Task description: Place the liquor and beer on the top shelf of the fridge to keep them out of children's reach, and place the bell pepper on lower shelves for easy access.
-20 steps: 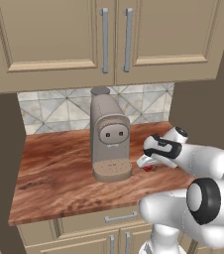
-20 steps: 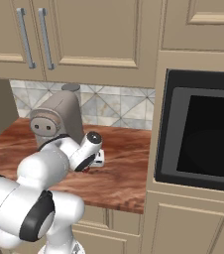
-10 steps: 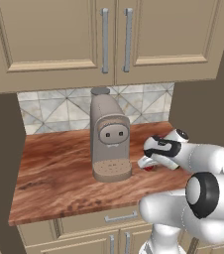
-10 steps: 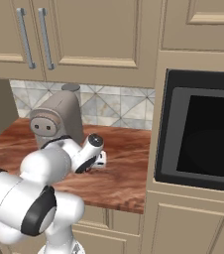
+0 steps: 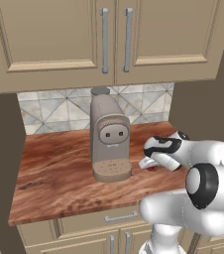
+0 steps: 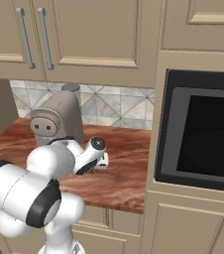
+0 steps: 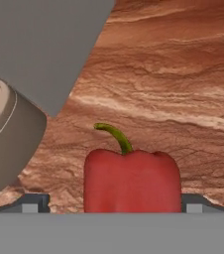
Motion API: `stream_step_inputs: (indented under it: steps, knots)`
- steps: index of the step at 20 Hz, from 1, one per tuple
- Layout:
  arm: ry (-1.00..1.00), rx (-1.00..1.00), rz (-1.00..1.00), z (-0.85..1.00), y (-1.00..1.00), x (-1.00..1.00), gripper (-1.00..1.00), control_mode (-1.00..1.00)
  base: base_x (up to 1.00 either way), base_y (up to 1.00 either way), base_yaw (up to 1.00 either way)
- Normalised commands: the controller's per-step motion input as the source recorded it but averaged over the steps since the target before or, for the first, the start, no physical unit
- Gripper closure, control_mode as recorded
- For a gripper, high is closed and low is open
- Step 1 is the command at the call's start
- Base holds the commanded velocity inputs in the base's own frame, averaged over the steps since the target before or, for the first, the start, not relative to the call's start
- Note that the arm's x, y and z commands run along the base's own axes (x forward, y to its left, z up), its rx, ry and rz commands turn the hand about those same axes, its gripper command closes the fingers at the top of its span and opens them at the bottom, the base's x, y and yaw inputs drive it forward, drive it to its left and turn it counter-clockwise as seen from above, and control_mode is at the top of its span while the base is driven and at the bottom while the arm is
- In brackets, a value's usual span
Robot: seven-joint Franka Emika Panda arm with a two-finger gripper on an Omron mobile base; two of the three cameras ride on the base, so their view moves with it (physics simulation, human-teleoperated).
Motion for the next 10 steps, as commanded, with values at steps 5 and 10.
stream_step_inputs:
  steps: [5, 10]
  knots:
    - [-0.05, 0.00, 0.00, -0.16, 0.00, 0.00, -1.00, -1.00, 0.00, 0.00, 0.00]
    - [-0.04, 0.00, 0.00, -0.18, 0.00, 0.00, 1.00, -1.00, 0.00, 0.00, 0.00]
